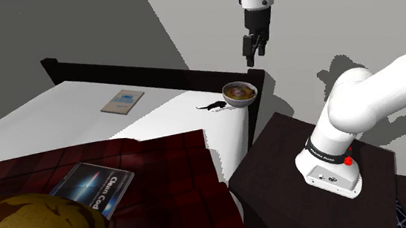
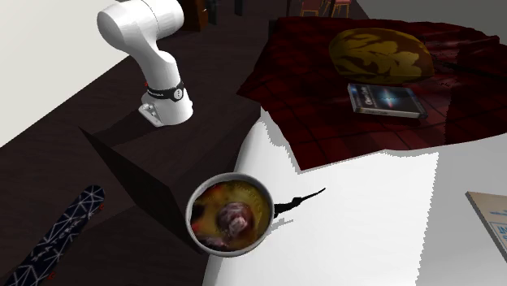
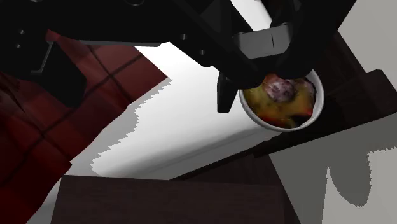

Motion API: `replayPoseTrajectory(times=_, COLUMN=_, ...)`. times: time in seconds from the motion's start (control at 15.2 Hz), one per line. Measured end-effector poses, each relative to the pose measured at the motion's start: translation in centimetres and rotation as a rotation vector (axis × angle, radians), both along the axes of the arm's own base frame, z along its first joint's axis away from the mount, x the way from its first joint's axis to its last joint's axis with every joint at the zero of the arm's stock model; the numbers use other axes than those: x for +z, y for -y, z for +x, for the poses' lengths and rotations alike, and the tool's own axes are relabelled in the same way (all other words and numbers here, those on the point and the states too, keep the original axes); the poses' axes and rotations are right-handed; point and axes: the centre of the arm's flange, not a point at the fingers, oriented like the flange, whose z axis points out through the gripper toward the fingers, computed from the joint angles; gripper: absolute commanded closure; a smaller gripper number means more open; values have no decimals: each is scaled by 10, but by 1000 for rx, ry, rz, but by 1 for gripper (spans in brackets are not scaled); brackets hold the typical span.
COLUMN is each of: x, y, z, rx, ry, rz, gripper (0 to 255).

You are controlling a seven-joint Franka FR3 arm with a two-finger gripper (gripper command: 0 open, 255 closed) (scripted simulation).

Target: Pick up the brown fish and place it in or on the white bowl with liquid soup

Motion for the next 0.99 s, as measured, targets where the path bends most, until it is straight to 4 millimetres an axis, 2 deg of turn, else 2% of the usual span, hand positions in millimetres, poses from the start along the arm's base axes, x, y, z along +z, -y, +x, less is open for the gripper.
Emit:
replayPoseTrajectory(times=0.13, x=-5, y=4, z=3, rx=11, ry=0, rz=4, gripper=0)
replayPoseTrajectory(times=0.33, x=-27, y=25, z=16, rx=70, ry=2, rz=23, gripper=0)
replayPoseTrajectory(times=0.46, x=-48, y=42, z=30, rx=117, ry=3, rz=38, gripper=0)
replayPoseTrajectory(times=0.99, x=-124, y=88, z=86, rx=309, ry=12, rz=98, gripper=0)
